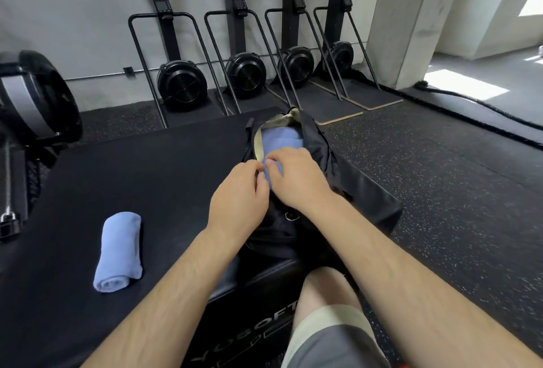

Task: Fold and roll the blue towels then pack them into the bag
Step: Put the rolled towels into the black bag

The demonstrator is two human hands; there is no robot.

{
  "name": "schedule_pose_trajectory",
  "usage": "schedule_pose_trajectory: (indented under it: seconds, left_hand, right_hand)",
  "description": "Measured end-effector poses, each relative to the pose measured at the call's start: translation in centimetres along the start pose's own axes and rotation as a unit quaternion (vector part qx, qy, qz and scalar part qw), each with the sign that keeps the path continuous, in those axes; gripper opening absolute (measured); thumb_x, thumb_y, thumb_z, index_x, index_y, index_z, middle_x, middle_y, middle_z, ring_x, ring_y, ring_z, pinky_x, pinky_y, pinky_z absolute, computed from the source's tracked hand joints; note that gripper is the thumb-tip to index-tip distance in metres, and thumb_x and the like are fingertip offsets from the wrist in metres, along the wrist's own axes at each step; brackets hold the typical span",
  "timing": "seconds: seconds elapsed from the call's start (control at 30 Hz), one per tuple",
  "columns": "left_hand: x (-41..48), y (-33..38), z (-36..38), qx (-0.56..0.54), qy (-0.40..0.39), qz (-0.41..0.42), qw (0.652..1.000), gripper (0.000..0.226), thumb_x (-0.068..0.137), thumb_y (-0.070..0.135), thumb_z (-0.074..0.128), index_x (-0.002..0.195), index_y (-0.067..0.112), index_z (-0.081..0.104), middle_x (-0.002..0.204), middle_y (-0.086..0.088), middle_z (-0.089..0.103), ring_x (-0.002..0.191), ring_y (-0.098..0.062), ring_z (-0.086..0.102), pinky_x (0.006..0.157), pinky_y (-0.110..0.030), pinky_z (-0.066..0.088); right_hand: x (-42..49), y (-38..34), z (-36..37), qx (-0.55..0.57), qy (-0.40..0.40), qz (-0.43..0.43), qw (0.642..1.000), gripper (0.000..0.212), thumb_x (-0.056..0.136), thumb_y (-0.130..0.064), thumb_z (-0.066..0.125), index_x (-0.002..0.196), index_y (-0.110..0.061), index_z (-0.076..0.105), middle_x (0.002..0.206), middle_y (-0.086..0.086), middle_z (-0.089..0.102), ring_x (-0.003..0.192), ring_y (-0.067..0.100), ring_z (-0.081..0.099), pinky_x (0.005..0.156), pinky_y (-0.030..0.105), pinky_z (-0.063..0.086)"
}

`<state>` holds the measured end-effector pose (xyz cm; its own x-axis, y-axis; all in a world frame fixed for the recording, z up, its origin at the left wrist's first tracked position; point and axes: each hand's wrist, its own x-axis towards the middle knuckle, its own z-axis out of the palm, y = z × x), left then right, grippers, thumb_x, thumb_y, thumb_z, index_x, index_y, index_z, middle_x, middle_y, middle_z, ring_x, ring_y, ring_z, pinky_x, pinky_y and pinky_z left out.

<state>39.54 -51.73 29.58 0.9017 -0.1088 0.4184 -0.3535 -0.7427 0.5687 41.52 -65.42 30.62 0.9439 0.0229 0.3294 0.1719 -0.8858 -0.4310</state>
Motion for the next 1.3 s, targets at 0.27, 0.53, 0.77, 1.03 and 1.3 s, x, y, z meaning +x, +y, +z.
schedule_pose_trajectory:
  seconds: [0.27, 0.53, 0.77, 1.03, 1.3]
  left_hand:
    - [-2.8, -4.6, -5.1, -0.048, 0.079, -0.009, 0.996, 0.033, 0.106, 0.027, 0.042, 0.074, 0.029, 0.047, 0.072, 0.008, 0.053, 0.071, -0.011, 0.051, 0.060, -0.027, 0.036]
    - [-7.4, -15.2, -9.2, 0.048, 0.079, -0.132, 0.987, 0.021, 0.097, 0.024, 0.046, 0.084, 0.028, 0.063, 0.090, 0.012, 0.062, 0.090, -0.011, 0.056, 0.078, -0.030, 0.051]
    - [-11.0, -22.9, -8.7, -0.023, -0.012, -0.312, 0.950, 0.033, 0.099, 0.047, 0.049, 0.108, 0.017, 0.060, 0.112, -0.006, 0.061, 0.091, -0.020, 0.060, 0.069, -0.031, 0.047]
    - [-12.3, -23.1, -10.0, -0.124, -0.037, -0.280, 0.951, 0.044, 0.090, 0.002, 0.043, 0.119, 0.029, 0.063, 0.110, 0.013, 0.064, 0.103, -0.007, 0.062, 0.086, -0.019, 0.047]
    - [-9.1, -19.8, -11.2, 0.251, -0.046, 0.066, 0.965, 0.091, 0.067, 0.019, 0.068, 0.154, 0.025, 0.039, 0.159, 0.000, 0.035, 0.150, -0.027, 0.025, 0.123, -0.046, 0.002]
  right_hand:
    - [-1.7, -8.5, 1.6, 0.082, 0.022, -0.098, 0.992, 0.021, 0.101, -0.030, 0.043, 0.100, -0.022, 0.062, 0.096, -0.005, 0.063, 0.091, 0.018, 0.057, 0.079, 0.042, 0.051]
    - [-2.4, -16.3, 11.8, 0.050, -0.146, -0.127, 0.980, 0.024, 0.102, -0.027, 0.040, 0.103, -0.018, 0.062, 0.097, -0.002, 0.066, 0.089, 0.021, 0.061, 0.077, 0.043, 0.054]
    - [-3.6, -19.9, 18.8, 0.034, -0.297, -0.058, 0.952, 0.026, 0.103, -0.019, 0.042, 0.109, -0.004, 0.062, 0.113, 0.012, 0.068, 0.099, 0.029, 0.063, 0.073, 0.033, 0.045]
    - [-2.6, -19.1, 20.4, 0.095, -0.298, 0.043, 0.949, 0.047, 0.089, -0.046, 0.062, 0.119, -0.011, 0.053, 0.115, 0.003, 0.064, 0.099, 0.023, 0.063, 0.079, 0.038, 0.052]
    - [-2.7, -14.7, 9.4, 0.126, -0.268, -0.066, 0.953, 0.050, 0.083, -0.029, 0.065, 0.132, -0.032, 0.057, 0.119, -0.013, 0.065, 0.105, 0.011, 0.061, 0.090, 0.034, 0.053]
